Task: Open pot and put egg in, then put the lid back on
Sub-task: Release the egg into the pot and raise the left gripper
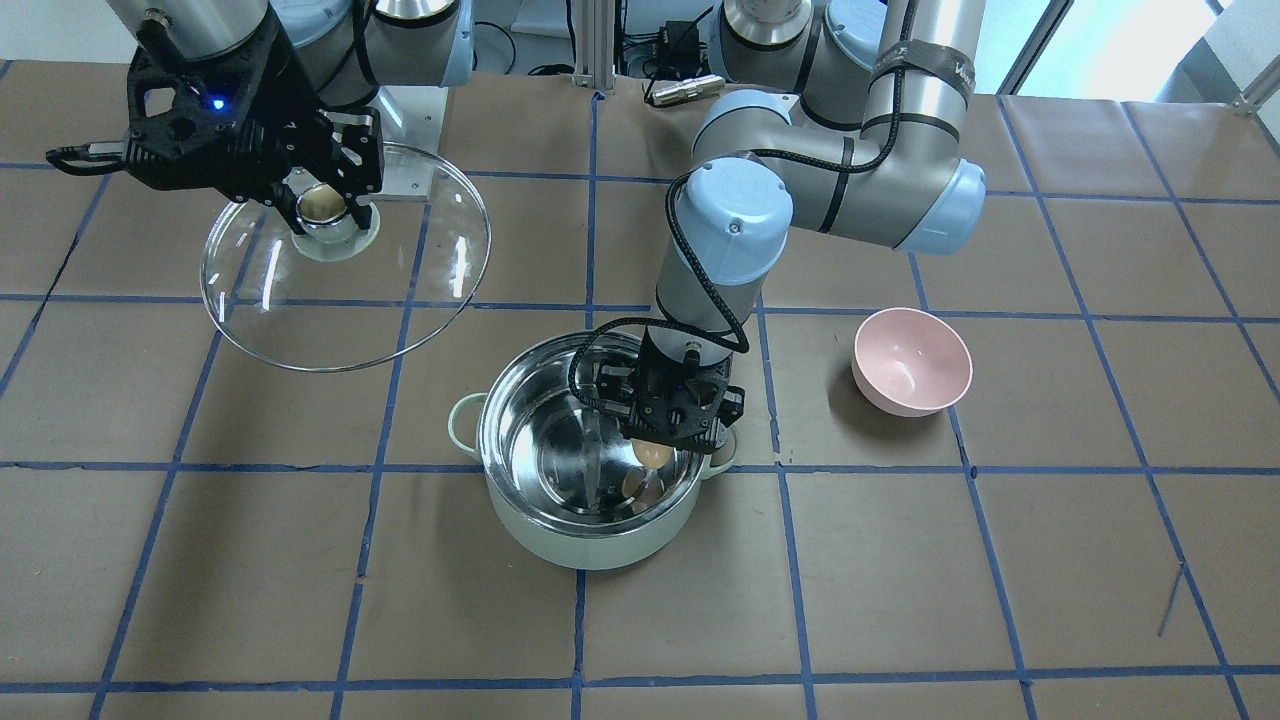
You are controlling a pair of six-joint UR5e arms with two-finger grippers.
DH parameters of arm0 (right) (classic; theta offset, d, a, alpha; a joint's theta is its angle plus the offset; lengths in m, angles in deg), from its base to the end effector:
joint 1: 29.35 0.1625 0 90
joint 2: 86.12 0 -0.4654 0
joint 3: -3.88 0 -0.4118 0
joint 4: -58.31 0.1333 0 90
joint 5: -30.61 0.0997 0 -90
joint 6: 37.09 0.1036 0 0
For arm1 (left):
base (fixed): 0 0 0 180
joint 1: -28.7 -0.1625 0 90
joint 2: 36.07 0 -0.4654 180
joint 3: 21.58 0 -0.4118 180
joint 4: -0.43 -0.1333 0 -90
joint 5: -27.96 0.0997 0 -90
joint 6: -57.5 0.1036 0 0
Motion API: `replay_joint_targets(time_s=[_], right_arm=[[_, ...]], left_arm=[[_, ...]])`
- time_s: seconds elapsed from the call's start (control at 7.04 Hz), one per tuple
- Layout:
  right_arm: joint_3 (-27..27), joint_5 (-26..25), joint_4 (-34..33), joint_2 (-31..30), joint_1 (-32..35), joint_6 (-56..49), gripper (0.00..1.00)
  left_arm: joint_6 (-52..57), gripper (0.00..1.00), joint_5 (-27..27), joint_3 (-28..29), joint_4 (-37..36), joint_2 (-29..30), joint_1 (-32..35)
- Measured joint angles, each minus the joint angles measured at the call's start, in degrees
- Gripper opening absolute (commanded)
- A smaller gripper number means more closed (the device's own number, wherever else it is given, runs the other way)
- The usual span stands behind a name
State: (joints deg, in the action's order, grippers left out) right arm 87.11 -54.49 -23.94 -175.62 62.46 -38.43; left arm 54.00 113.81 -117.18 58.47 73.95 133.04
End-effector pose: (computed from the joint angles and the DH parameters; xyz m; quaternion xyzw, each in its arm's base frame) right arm 0.1582 -0.5057 0.5671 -0.0269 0.9986 0.0131 0.0427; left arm -0.2952 -0.5863 0.3300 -0.0962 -0.9932 0.0490 0.0443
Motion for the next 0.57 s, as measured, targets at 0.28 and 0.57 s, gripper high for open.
replay_joint_targets(time_s=[0.28,0.57], right_arm=[[0.08,0.00,-0.01,0.02,-0.11,-0.06,0.18],[0.09,0.02,0.02,0.01,-0.10,-0.07,0.18]], left_arm=[[0.48,1.00,0.99,0.71,0.00,-1.54,-0.17],[0.53,1.00,2.83,1.85,4.35,-5.87,-2.36]])
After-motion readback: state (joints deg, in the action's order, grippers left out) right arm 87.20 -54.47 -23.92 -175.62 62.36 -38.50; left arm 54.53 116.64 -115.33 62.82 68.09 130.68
